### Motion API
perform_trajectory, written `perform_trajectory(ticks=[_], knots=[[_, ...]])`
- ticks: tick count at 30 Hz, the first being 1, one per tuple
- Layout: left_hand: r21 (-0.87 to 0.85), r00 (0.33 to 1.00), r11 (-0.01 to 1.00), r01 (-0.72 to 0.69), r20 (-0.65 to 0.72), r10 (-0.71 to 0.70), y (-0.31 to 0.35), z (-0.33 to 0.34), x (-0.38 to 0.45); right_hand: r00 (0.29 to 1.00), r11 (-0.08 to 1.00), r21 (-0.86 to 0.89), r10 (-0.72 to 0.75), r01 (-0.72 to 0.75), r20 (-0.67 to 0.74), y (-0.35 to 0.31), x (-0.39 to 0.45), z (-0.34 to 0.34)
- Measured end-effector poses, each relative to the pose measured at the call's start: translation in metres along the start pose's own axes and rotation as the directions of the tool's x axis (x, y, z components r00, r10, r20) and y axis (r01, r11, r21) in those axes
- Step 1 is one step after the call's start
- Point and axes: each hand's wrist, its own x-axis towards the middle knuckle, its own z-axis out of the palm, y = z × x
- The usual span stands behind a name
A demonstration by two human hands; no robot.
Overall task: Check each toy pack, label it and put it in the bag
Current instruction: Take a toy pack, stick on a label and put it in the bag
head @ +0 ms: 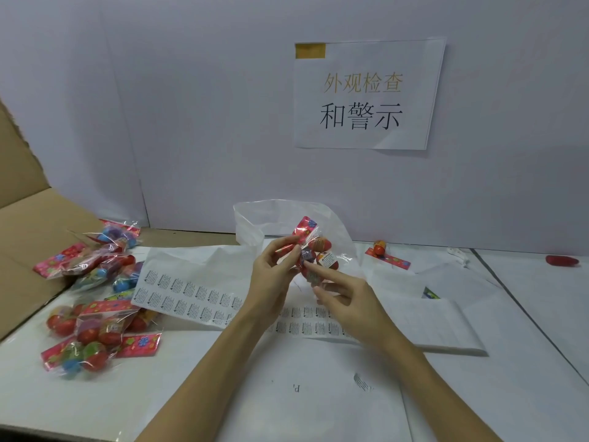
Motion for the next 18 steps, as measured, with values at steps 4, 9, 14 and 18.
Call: perform_trajectory(ticks=[4,9,14,18], knots=[[-0.058,1.0,0.998,-0.003,0.025,0.005,0.002,-0.001,-0.001,0.992,0.988,0.153,-0.016,0.035,-0.123,-0.006,0.003,-0.002],[-0.017,0.999,0.999,0.027,-0.026,-0.028,0.003,0.004,-0.001,0.961,0.931,0.364,0.114,-0.014,-0.253,-0.002,0.006,-0.01],[0.036,1.0,0.999,0.002,0.013,-0.002,0.004,0.011,-0.005,0.94,0.789,0.595,0.303,-0.154,-0.157,-0.003,0.008,-0.016],[0.085,0.974,0.994,0.062,0.212,-0.079,0.008,0.009,-0.007,0.849,0.198,0.892,0.444,-0.406,0.287,-0.007,0.007,-0.028]])
